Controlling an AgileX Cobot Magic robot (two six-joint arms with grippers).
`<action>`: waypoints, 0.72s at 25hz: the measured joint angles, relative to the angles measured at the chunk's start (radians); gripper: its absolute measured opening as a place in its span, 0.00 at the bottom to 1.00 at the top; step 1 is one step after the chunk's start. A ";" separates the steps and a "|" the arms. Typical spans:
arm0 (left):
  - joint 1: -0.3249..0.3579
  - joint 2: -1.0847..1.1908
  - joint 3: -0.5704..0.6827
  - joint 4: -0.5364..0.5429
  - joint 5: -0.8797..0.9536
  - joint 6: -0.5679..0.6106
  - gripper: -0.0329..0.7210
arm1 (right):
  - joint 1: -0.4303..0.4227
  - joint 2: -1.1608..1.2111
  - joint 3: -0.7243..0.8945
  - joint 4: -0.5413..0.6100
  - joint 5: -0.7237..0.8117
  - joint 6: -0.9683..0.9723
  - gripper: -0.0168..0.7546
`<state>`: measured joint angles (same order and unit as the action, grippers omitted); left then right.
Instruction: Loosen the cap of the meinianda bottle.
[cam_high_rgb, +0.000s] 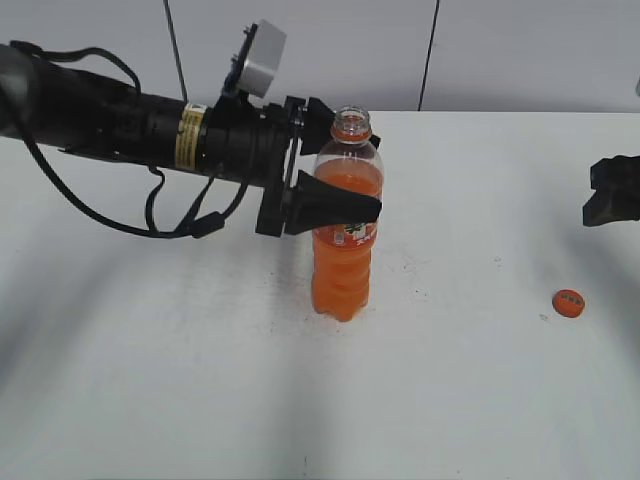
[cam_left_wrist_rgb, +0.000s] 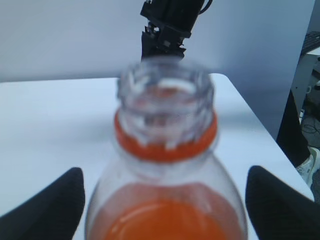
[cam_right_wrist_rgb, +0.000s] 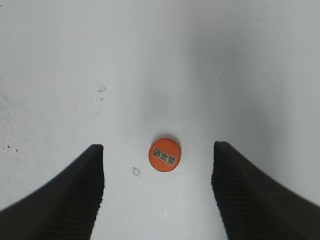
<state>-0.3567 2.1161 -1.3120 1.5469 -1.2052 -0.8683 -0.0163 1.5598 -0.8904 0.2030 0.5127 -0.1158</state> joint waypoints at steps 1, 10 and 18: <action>0.000 -0.021 0.000 0.001 0.000 -0.009 0.83 | 0.000 -0.013 0.000 0.000 0.007 0.000 0.68; 0.000 -0.235 0.001 0.002 -0.001 -0.082 0.83 | 0.000 -0.187 0.000 0.000 0.048 0.000 0.68; -0.003 -0.499 0.001 0.156 0.195 -0.339 0.83 | 0.000 -0.320 0.001 0.000 0.052 -0.018 0.68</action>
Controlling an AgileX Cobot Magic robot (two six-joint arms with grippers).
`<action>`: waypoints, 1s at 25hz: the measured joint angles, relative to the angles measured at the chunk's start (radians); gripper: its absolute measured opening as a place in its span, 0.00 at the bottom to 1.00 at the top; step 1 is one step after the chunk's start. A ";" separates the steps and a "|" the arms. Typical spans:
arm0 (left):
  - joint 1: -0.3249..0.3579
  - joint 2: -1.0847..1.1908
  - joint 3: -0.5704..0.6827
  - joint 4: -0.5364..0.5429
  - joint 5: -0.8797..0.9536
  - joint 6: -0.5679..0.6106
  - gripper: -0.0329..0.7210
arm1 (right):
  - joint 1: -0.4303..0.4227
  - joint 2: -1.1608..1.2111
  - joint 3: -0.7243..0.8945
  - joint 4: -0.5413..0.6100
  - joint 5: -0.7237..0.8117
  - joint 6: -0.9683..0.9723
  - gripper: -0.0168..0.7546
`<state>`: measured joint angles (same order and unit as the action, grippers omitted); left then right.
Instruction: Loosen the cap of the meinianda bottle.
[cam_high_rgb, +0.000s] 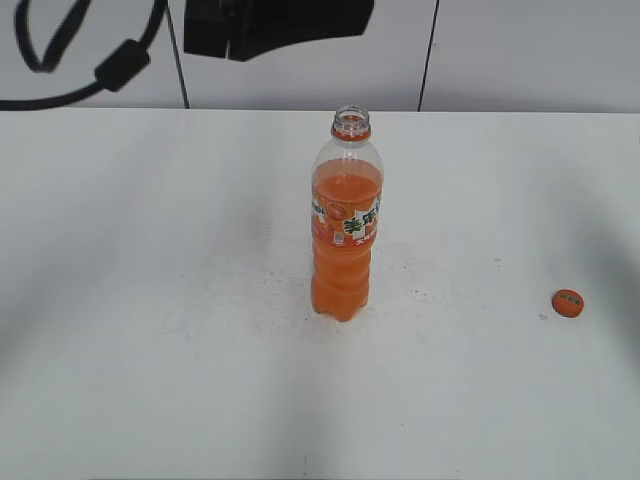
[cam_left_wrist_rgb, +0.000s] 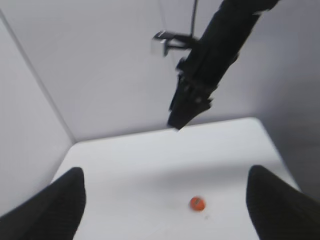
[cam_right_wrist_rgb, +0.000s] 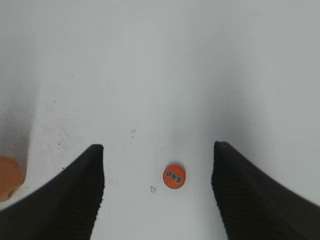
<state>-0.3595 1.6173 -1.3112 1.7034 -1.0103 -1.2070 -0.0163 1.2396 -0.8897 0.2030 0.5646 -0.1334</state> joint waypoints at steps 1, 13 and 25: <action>-0.001 -0.036 0.000 0.052 0.088 -0.063 0.83 | 0.000 -0.012 0.000 0.000 0.000 0.000 0.68; 0.080 -0.115 0.179 0.103 1.058 -0.212 0.83 | 0.000 -0.084 0.000 0.000 0.090 0.000 0.68; 0.082 -0.082 0.213 -1.002 1.593 0.619 0.82 | 0.000 -0.084 -0.001 -0.007 0.227 -0.001 0.68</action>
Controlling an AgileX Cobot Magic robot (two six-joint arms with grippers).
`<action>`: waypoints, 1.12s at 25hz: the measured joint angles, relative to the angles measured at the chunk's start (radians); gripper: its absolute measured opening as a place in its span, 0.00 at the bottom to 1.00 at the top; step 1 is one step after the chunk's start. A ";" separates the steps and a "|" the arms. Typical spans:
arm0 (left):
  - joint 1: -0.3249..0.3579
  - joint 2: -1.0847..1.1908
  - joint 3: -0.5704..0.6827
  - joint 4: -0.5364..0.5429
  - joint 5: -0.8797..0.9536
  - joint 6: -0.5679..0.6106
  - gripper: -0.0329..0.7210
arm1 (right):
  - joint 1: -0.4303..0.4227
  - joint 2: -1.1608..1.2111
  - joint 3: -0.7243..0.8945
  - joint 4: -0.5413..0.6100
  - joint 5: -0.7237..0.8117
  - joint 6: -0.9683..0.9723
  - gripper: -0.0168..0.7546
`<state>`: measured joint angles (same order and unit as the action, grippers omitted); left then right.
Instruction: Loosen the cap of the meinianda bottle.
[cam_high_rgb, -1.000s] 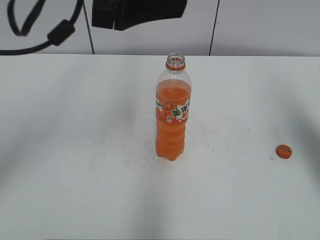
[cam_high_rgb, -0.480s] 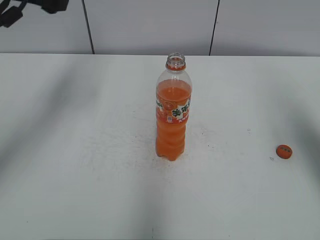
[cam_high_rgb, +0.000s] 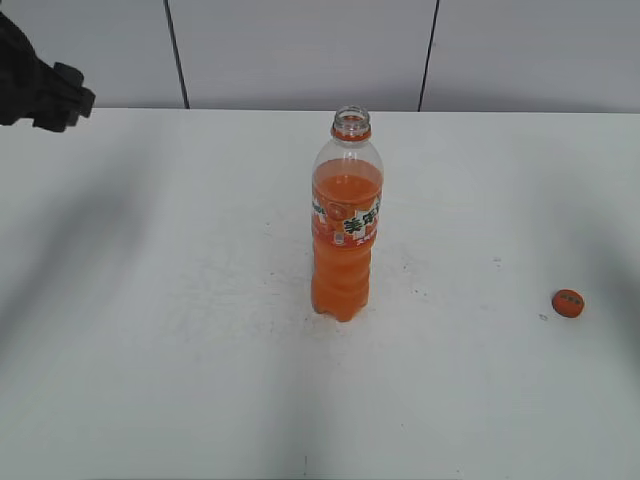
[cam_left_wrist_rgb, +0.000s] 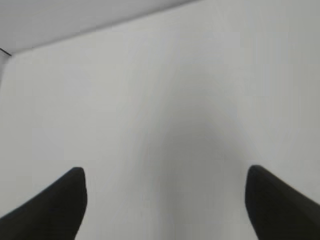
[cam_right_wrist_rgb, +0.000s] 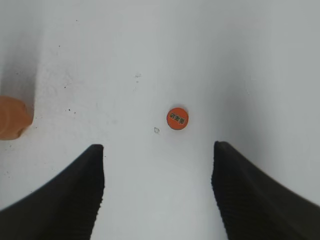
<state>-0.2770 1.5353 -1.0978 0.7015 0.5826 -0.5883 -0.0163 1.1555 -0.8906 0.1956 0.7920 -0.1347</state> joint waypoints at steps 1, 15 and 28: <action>0.000 0.000 -0.015 -0.105 0.025 0.100 0.82 | 0.000 -0.001 0.000 -0.002 0.004 0.000 0.68; 0.189 -0.016 -0.116 -0.575 0.593 0.471 0.80 | 0.000 -0.004 -0.013 -0.110 0.413 0.001 0.68; 0.241 -0.616 0.217 -0.677 0.615 0.529 0.77 | 0.000 -0.376 0.103 -0.079 0.420 0.020 0.68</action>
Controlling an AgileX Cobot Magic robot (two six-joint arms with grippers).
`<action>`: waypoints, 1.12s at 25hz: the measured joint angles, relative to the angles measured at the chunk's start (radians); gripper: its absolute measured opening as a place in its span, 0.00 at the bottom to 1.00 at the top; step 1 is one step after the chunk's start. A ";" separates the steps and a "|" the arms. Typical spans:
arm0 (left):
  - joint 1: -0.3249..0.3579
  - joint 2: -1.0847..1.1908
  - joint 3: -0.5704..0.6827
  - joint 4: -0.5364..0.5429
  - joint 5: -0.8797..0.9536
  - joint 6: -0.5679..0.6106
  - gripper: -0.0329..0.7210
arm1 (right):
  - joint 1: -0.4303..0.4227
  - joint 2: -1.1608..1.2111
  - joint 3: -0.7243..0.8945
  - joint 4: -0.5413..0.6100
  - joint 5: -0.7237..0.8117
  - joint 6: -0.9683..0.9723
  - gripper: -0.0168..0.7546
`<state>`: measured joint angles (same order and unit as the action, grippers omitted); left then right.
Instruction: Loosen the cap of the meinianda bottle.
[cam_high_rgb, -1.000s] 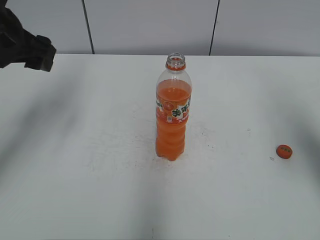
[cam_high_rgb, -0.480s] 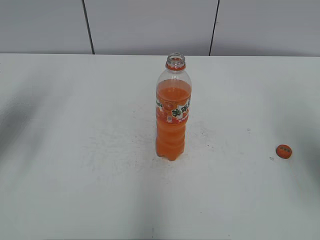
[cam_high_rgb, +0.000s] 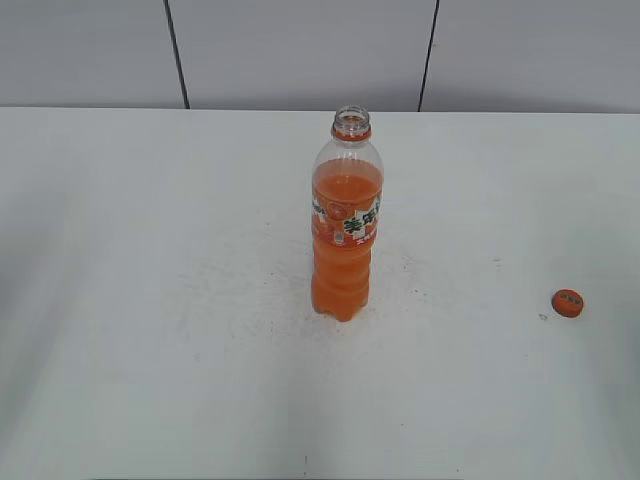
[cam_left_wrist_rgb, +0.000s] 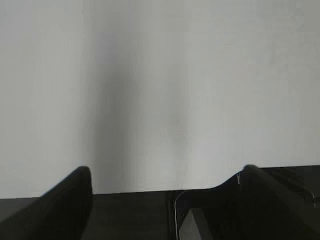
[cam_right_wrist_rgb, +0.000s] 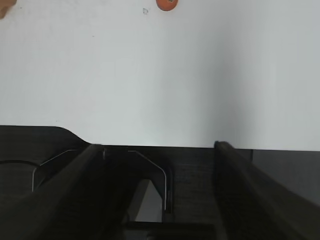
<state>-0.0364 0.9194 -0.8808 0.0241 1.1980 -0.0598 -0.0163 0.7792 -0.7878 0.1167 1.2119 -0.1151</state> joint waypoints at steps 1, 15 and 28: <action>0.000 -0.055 0.023 -0.001 -0.009 0.006 0.77 | 0.000 -0.037 0.023 -0.008 0.002 -0.004 0.68; 0.000 -0.724 0.283 -0.002 -0.088 0.072 0.76 | 0.000 -0.482 0.289 -0.055 -0.133 -0.068 0.68; 0.000 -0.924 0.314 -0.110 -0.147 0.145 0.76 | 0.000 -0.787 0.344 -0.045 -0.187 -0.099 0.68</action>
<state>-0.0364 -0.0046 -0.5668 -0.0856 1.0506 0.0856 -0.0163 -0.0076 -0.4435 0.0721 1.0246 -0.2139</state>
